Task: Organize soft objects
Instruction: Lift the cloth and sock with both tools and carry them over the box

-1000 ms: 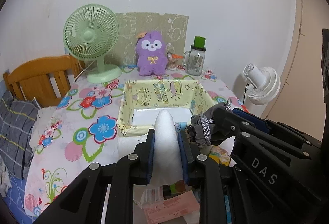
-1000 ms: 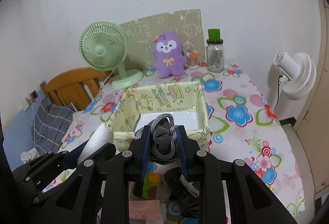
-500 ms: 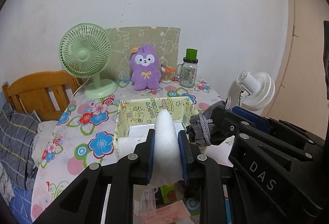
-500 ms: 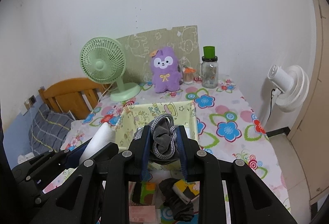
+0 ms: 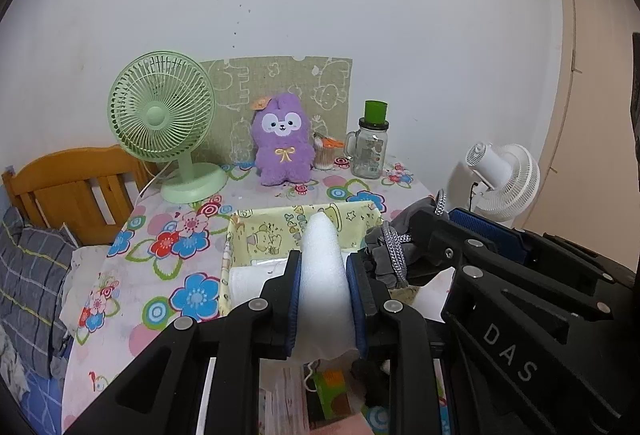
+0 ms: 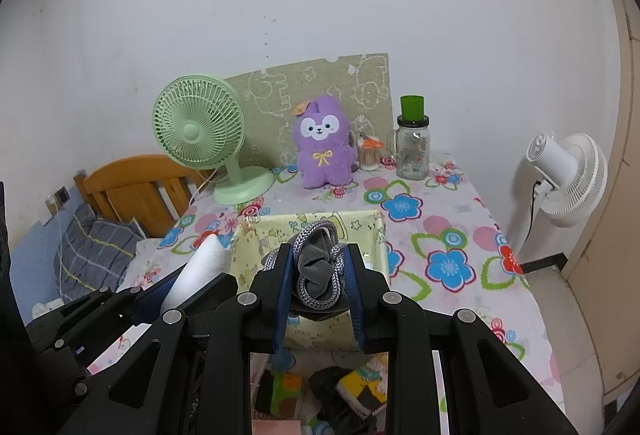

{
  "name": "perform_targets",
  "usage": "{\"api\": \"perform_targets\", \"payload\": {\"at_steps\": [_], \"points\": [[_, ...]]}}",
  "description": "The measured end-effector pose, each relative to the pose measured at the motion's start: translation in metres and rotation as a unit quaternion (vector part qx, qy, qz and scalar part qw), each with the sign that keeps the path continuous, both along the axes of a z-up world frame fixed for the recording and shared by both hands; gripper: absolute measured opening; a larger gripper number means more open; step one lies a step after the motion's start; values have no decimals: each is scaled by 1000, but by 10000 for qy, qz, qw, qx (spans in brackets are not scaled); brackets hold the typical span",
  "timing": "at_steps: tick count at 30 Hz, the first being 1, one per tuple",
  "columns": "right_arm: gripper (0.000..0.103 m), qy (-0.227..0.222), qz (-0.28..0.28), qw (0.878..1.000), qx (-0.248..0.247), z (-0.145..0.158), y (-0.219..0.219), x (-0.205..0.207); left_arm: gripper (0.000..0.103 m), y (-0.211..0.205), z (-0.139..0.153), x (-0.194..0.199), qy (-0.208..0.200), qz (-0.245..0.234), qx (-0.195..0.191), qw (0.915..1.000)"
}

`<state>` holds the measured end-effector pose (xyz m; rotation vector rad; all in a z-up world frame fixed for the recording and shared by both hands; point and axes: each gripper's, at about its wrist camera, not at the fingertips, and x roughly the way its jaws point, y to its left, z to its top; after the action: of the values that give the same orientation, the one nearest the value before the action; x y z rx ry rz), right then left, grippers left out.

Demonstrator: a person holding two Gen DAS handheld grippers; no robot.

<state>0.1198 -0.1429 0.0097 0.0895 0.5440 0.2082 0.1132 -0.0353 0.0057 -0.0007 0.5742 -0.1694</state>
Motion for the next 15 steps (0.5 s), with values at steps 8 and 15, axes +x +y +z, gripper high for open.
{"api": "perform_targets", "payload": {"at_steps": [8,15], "points": [[28,0,33,10000,-48,-8,4,22,20,1,-7,22,-38,18,81,10000],[28,125,108,9999,-21,-18,10,46,20,6,-17,43,45,142,138,9998]]}}
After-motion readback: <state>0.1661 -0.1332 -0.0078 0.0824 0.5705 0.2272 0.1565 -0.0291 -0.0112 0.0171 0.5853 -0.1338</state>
